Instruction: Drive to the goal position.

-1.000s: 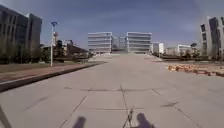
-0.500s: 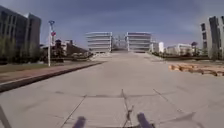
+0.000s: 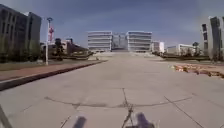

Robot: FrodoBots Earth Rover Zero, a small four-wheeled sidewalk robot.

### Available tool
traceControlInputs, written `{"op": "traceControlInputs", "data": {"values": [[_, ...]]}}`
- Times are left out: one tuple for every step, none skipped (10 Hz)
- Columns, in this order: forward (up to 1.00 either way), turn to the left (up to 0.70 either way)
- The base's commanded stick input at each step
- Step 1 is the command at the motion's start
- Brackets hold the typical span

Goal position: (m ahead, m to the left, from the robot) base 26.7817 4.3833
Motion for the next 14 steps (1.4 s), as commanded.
{"op": "traceControlInputs", "data": {"values": [[0.70,-0.21],[0.70,0.00],[0.70,0.00],[0.70,0.00],[0.70,0.00],[0.70,0.00],[0.70,0.00],[0.70,0.00],[0.70,0.00],[0.70,0.00],[0.70,0.00],[0.70,0.00],[0.70,0.00],[0.70,0.00]]}}
